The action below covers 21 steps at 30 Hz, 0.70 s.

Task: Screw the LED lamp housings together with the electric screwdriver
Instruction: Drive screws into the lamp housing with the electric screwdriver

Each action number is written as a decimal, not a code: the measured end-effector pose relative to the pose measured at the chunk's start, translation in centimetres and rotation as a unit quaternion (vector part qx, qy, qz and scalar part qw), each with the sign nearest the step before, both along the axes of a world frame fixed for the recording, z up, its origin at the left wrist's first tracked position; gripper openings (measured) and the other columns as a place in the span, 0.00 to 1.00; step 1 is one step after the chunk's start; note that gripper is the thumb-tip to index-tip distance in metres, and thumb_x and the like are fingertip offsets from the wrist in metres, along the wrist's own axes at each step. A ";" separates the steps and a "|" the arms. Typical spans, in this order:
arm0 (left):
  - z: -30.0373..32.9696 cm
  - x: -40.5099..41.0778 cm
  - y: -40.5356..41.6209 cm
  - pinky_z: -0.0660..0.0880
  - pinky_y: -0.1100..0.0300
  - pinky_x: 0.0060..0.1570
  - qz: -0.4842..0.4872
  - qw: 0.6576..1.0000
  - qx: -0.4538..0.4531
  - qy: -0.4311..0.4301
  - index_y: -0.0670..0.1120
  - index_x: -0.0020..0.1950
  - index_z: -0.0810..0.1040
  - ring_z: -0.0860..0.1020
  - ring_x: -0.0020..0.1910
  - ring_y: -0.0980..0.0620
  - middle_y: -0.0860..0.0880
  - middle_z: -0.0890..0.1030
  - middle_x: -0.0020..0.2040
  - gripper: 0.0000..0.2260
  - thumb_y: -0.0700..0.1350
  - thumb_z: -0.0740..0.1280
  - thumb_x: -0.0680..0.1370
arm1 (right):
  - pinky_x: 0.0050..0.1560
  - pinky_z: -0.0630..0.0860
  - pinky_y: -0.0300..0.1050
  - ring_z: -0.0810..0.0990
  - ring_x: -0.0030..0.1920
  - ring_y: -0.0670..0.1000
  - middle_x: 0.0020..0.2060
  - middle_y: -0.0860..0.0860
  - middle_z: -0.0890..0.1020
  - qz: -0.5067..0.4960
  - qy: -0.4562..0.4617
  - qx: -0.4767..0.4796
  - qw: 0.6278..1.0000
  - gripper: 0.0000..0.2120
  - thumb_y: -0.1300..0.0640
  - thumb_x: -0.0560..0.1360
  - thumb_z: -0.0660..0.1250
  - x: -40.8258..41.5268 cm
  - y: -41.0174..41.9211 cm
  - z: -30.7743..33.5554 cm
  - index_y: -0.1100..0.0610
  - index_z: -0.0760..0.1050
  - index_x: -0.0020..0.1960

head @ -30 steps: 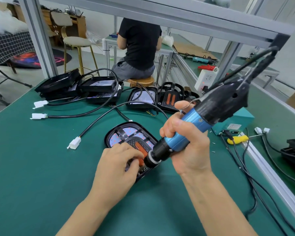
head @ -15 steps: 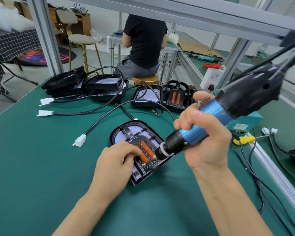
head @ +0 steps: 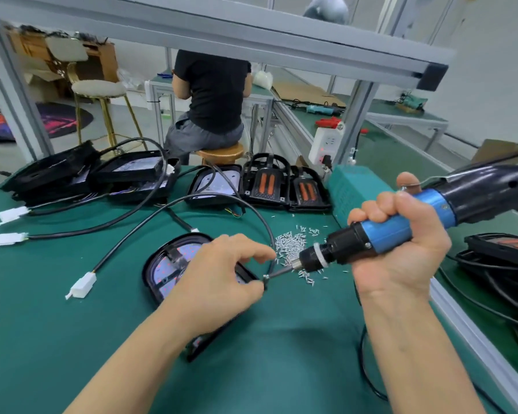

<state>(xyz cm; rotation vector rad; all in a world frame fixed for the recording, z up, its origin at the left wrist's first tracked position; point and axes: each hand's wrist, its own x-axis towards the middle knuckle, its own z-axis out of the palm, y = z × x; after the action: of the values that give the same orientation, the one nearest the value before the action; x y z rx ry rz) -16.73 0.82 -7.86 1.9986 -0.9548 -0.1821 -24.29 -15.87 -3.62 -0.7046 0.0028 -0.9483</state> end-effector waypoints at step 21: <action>0.2 1.3 3.8 0.66 0.55 0.32 0.124 0.977 0.072 -0.159 0.44 0.30 0.67 0.67 0.30 0.50 0.49 0.68 0.26 0.14 0.53 0.54 0.67 | 0.34 0.70 0.37 0.67 0.27 0.44 0.26 0.46 0.69 -0.032 0.011 0.007 0.999 0.09 0.62 0.68 0.58 -2.8 -3.5 -0.9 0.54 0.72 0.46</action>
<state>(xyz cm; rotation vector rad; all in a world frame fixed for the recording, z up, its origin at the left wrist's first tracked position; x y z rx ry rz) -15.45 4.60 -7.63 2.3052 -0.8965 0.2207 -27.08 -19.34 -4.53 -0.7059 0.0505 -1.0002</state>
